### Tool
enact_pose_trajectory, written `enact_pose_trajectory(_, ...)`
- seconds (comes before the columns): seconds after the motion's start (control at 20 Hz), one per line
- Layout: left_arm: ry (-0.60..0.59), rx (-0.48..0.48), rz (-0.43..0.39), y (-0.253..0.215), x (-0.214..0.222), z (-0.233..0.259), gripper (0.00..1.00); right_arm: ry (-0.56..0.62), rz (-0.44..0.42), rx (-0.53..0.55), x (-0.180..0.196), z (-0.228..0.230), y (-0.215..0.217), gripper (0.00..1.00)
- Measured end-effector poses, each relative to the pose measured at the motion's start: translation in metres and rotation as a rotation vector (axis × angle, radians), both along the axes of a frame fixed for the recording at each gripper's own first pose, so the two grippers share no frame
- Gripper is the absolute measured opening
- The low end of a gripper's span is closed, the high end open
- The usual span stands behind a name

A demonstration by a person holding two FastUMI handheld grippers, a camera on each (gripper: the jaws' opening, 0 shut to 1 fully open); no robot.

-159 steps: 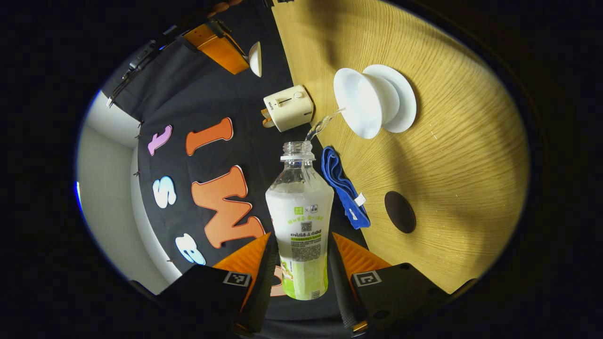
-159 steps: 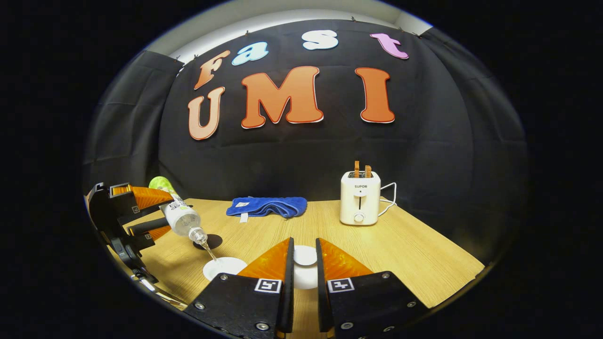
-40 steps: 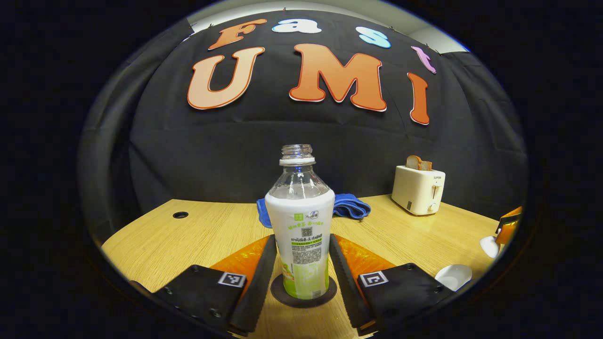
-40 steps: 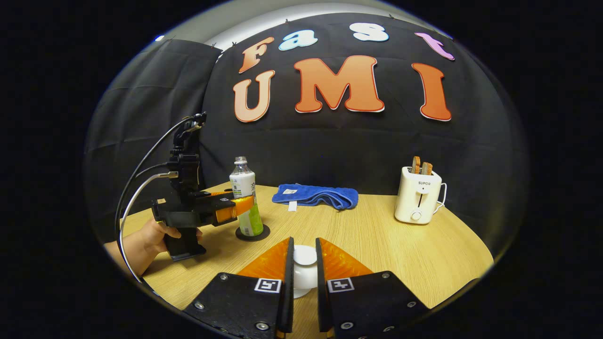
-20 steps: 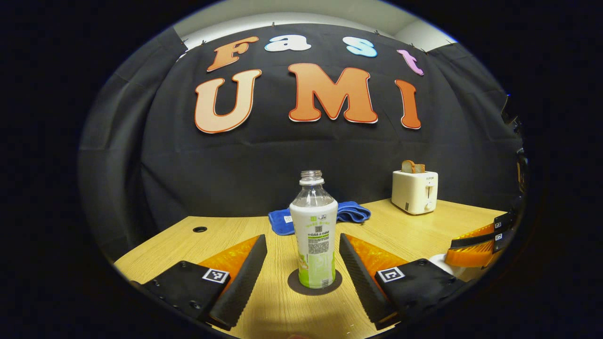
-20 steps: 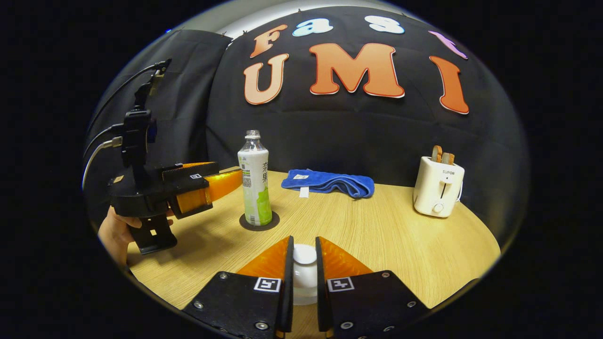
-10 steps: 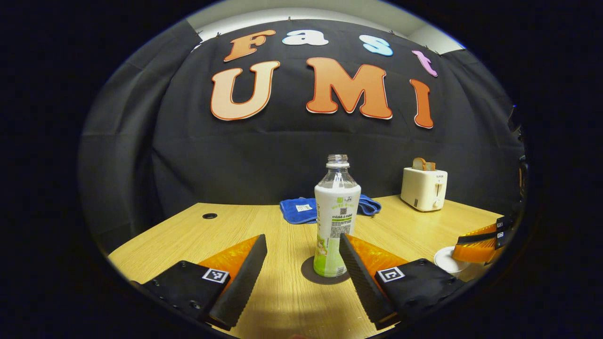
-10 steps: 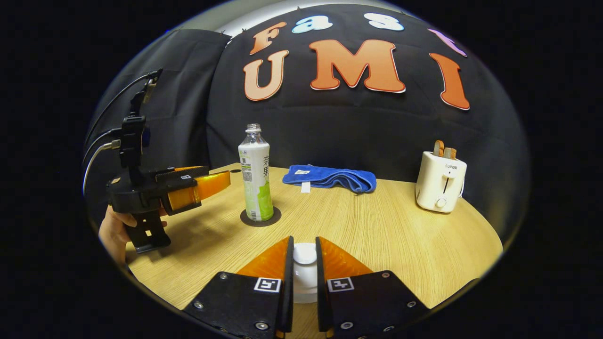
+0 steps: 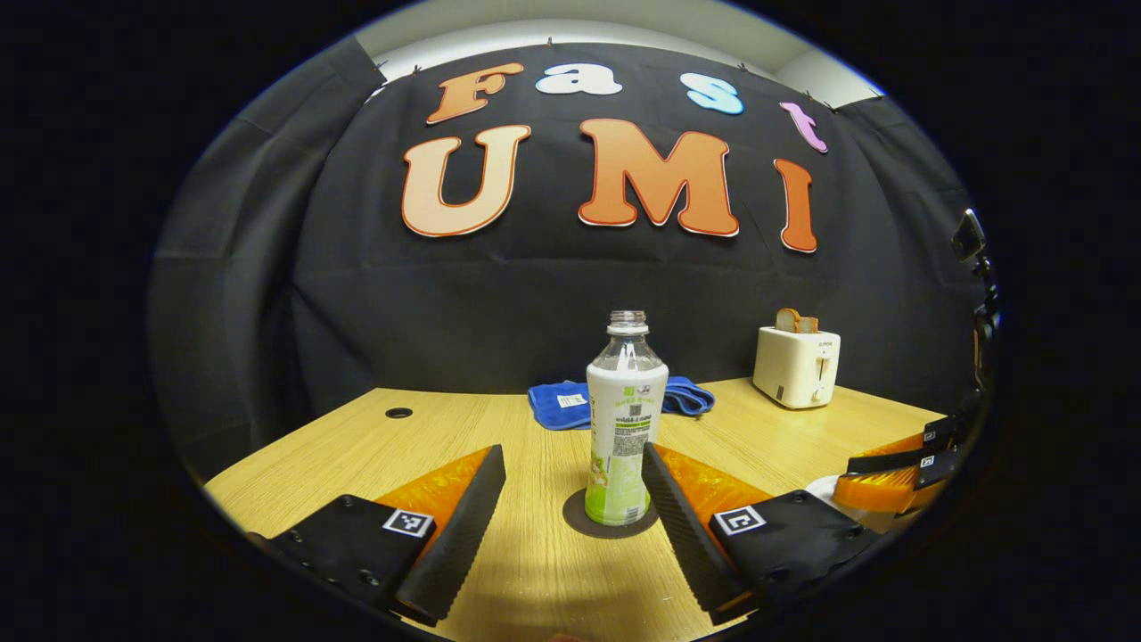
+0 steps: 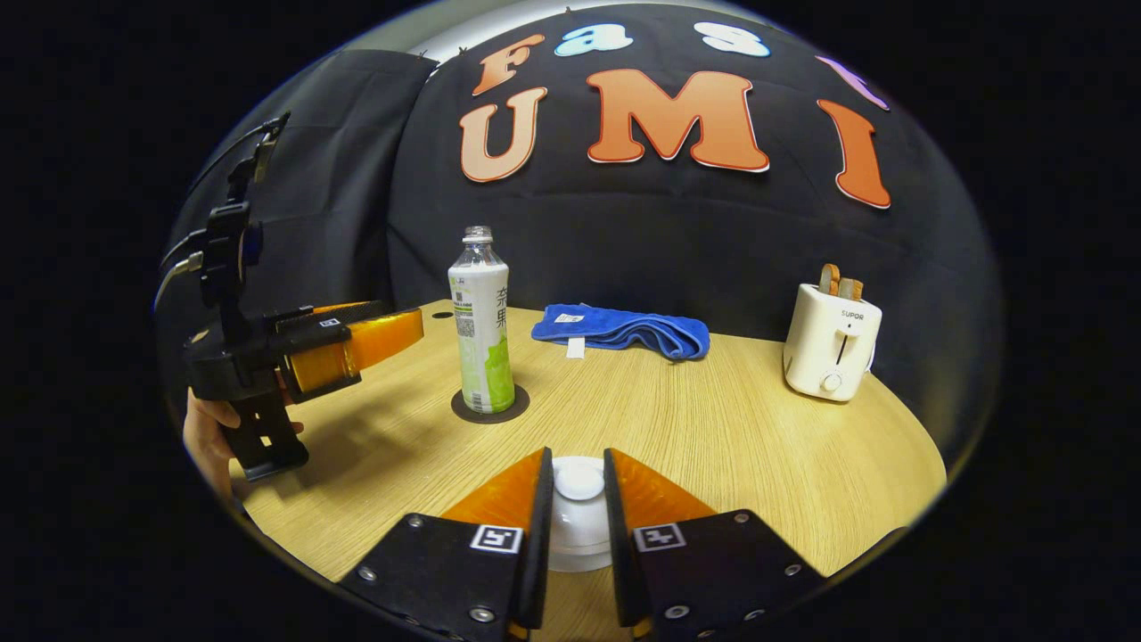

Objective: Open the teacup lid with one hand, grasp the water bottle and pour water into the teacup with the other hand; after pouring, place the water bottle on the coaster and then close the teacup lid.

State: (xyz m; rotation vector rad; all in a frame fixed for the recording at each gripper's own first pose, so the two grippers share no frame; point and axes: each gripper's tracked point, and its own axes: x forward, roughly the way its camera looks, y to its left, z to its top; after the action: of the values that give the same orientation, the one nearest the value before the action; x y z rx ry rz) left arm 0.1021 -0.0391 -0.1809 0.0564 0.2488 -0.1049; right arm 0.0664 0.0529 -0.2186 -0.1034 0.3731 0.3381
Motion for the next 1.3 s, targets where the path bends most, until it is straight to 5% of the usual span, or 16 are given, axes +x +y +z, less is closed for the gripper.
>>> enact_pose_trajectory(0.15,-0.005,-0.017,-0.005,-0.003,-0.003,0.003,0.96,-0.006,-0.005,-0.001,0.001,0.002,0.002,0.58)
enact_pose_trajectory(0.35,-0.033,-0.042,-0.008,-0.003,-0.011,0.016,0.98,-0.055,0.001,0.016,-0.003,0.021,0.008,0.71)
enact_pose_trajectory(0.9,-0.147,-0.08,0.016,0.002,-0.048,0.085,0.98,-0.318,-0.119,0.084,-0.015,0.13,-0.012,0.73)
enact_pose_trajectory(1.15,-0.184,-0.041,0.101,0.024,-0.067,0.115,0.98,-0.372,-0.17,0.04,-0.026,0.155,-0.02,0.83)
enact_pose_trajectory(1.3,-0.203,-0.079,0.085,0.019,-0.078,0.137,0.97,-0.416,-0.166,0.054,-0.037,0.175,-0.013,0.86)
